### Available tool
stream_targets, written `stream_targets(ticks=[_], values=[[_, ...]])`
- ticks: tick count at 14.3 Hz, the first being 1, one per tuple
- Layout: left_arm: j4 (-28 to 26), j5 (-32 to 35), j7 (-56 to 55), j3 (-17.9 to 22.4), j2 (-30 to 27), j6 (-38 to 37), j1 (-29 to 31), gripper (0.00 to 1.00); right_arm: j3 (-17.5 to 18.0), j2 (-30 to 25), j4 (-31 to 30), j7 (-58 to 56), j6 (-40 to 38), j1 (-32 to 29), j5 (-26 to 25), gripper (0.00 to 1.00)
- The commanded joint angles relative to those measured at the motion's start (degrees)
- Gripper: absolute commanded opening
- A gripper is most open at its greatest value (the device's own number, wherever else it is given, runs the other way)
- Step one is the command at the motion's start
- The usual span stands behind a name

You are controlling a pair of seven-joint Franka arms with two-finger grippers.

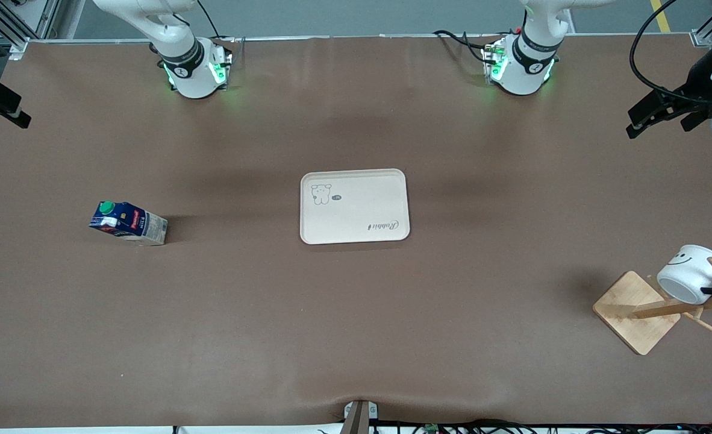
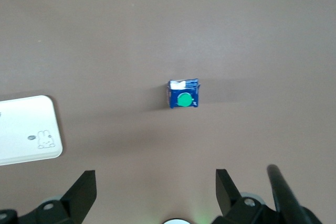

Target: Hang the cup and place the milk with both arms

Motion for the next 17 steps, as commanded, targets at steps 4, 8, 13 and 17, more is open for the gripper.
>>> stream_targets(ticks=[4, 8, 13, 17], values=[[0.19, -0.6, 0.46, -0.25, -0.54, 1.44, -0.43, 1.0, 0.39, -0.53, -4.03, -3.09, 4.39, -0.84, -1.75, 1.0], [1.86, -0.25, 0.46, -0.17, 0.87, 1.0, 0.01, 1.0, 0.48, -0.53, -4.29, -3.88, 4.48, -1.98, -0.96, 1.0], [3.44, 0.1, 0.45, 0.19, 2.18, 1.0, 0.1, 1.0, 0.57, -2.64, -8.25, -8.19, 6.59, -4.36, 3.0, 1.0], [5.29, -0.51, -0.07, 0.1, 3.24, 0.12, 0.1, 1.0, 1.45, -2.47, -8.07, -7.49, 4.48, -3.04, -1.48, 1.0]])
